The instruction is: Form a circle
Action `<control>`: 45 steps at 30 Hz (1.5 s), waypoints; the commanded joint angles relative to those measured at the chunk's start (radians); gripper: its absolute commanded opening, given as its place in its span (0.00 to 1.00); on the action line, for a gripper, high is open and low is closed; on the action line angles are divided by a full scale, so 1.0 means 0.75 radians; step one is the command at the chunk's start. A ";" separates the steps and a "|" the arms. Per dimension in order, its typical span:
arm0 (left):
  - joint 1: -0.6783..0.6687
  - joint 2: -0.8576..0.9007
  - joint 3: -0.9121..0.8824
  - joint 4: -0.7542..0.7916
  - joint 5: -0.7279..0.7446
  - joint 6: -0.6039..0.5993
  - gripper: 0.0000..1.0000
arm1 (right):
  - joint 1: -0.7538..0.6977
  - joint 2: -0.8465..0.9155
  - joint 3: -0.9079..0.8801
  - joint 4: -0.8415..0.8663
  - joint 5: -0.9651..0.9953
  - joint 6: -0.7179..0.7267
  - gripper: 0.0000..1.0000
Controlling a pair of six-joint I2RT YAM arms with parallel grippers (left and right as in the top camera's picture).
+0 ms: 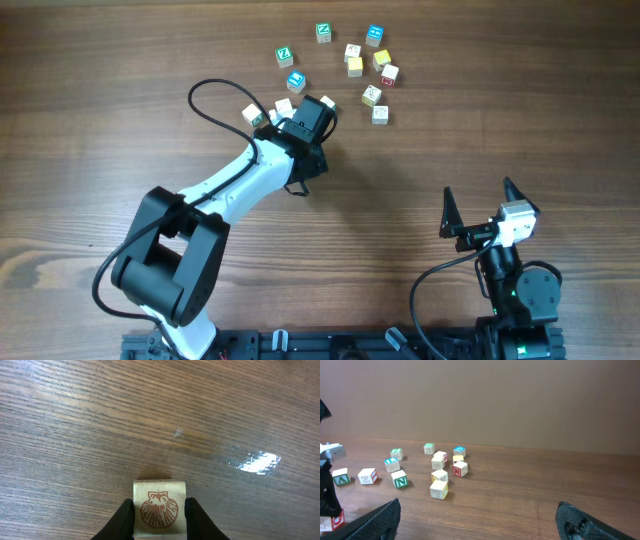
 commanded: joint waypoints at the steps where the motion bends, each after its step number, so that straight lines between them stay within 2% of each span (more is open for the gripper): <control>1: -0.004 -0.002 -0.019 0.044 -0.042 -0.038 0.22 | -0.006 -0.009 -0.002 0.004 0.017 -0.014 1.00; 4: -0.004 0.009 -0.019 0.045 -0.041 -0.038 0.27 | -0.006 -0.009 -0.002 0.003 0.017 -0.014 1.00; 6: -0.004 0.036 -0.019 0.045 -0.041 -0.038 0.40 | -0.006 -0.009 -0.002 0.004 0.017 -0.013 0.99; 7: -0.004 0.049 -0.019 0.049 -0.041 -0.038 0.42 | -0.006 -0.009 -0.002 0.003 0.017 -0.013 1.00; 12: -0.004 0.062 -0.019 0.050 -0.041 -0.038 0.41 | -0.006 -0.009 -0.002 0.003 0.017 -0.013 1.00; 13: -0.004 0.062 -0.019 0.050 -0.040 -0.038 0.35 | -0.006 -0.009 -0.002 0.003 0.017 -0.013 1.00; 15: -0.004 0.062 -0.019 0.056 -0.017 -0.038 0.31 | -0.006 -0.009 -0.002 0.004 0.017 -0.013 1.00; 21: -0.003 0.062 -0.019 0.068 0.029 -0.038 0.39 | -0.006 -0.009 -0.002 0.003 0.017 -0.013 1.00; 24: -0.004 0.062 -0.019 0.074 0.029 -0.038 0.46 | -0.006 -0.009 -0.002 0.004 0.017 -0.013 1.00; 28: -0.004 0.062 -0.019 0.078 0.030 -0.038 0.46 | -0.006 -0.009 -0.002 0.003 0.017 -0.013 1.00; 31: -0.002 0.057 -0.016 0.078 0.030 -0.034 0.59 | -0.006 -0.009 -0.002 0.004 0.017 -0.013 1.00; 32: 0.006 0.045 -0.005 0.073 0.029 -0.022 0.68 | -0.006 -0.009 -0.002 0.003 0.017 -0.013 1.00; 34: 0.034 0.001 0.015 0.073 0.028 -0.022 0.73 | -0.006 -0.009 -0.002 0.004 0.017 -0.013 1.00; 39: 0.180 -0.145 0.035 0.072 0.028 -0.022 0.77 | -0.006 -0.009 -0.002 0.004 0.017 -0.013 1.00; 45: 0.362 -0.163 0.034 0.038 0.030 -0.022 0.83 | -0.006 -0.009 -0.002 0.003 0.017 -0.014 1.00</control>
